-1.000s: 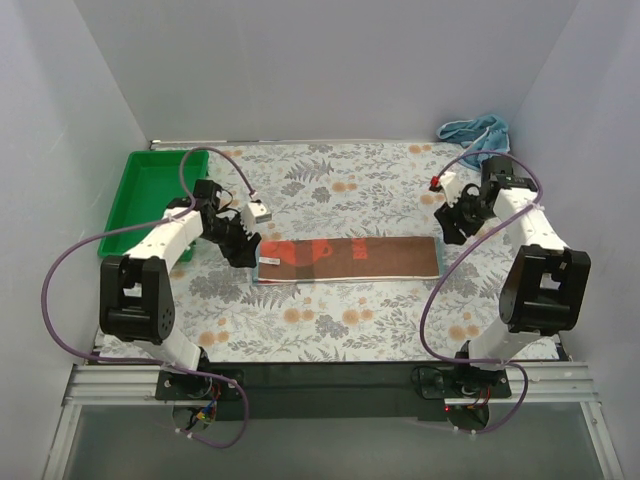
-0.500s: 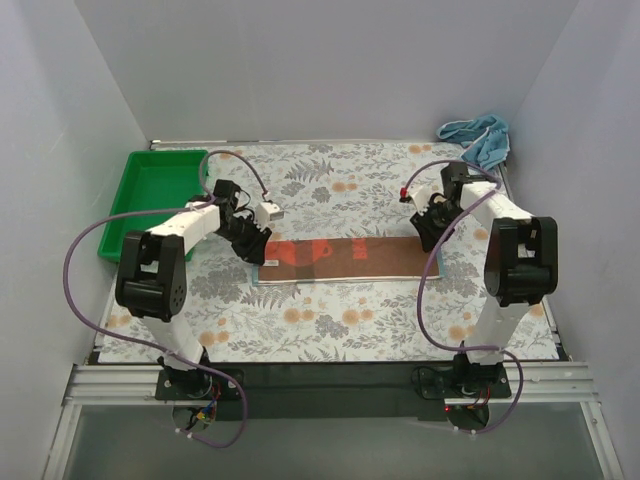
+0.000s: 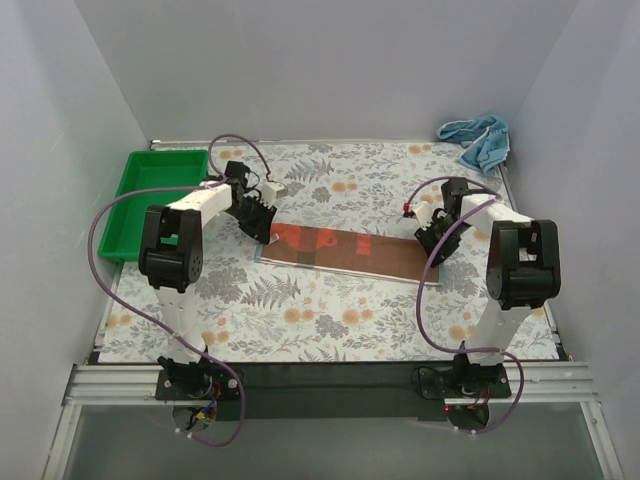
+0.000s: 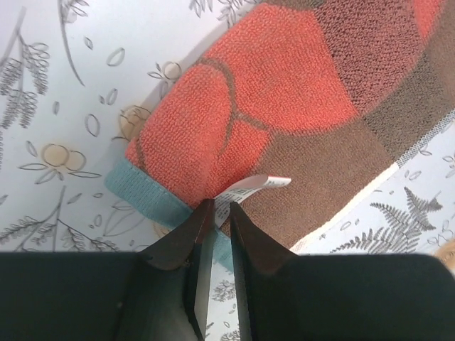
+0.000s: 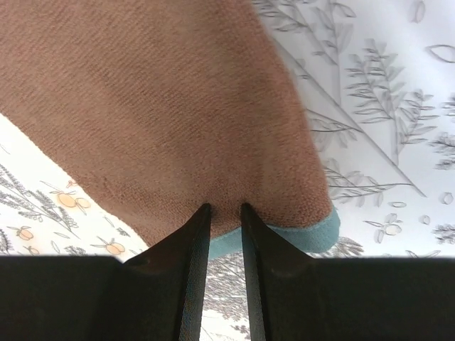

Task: Roll the towels
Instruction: Fold the towel

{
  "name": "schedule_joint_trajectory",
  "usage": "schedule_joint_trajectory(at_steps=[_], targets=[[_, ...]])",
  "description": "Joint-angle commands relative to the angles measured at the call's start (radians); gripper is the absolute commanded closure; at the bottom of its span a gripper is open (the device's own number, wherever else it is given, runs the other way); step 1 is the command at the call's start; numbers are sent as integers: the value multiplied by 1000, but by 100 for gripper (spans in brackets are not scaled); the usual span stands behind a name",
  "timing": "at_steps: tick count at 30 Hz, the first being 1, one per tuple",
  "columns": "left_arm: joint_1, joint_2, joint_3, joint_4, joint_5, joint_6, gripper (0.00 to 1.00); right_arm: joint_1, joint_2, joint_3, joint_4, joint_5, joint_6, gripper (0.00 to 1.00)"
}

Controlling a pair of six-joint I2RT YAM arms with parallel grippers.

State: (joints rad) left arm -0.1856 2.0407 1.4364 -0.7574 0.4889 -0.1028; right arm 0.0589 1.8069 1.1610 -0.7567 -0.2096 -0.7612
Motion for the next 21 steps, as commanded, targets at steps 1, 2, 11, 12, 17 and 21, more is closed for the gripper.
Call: schedule_joint_trajectory(at_steps=[1, 2, 11, 12, 17, 21], targets=[[3, 3, 12, 12, -20, -15, 85, -39, 103, 110, 3, 74, 56, 73], [3, -8, 1, 9, -21, -15, 85, -50, 121, 144, 3, 82, 57, 73], [5, -204, -142, 9, 20, -54, 66, -123, 106, 375, -164, -66, 82, 57], [5, -230, -143, 13, 36, -61, 61, -132, 82, 353, -165, -77, 89, 54], [3, -278, -139, 33, 50, -104, 45, -211, 54, 330, -170, -97, 161, 49], [5, -295, -131, 41, 47, -110, 39, -215, 83, 321, -182, -123, 200, 50]])
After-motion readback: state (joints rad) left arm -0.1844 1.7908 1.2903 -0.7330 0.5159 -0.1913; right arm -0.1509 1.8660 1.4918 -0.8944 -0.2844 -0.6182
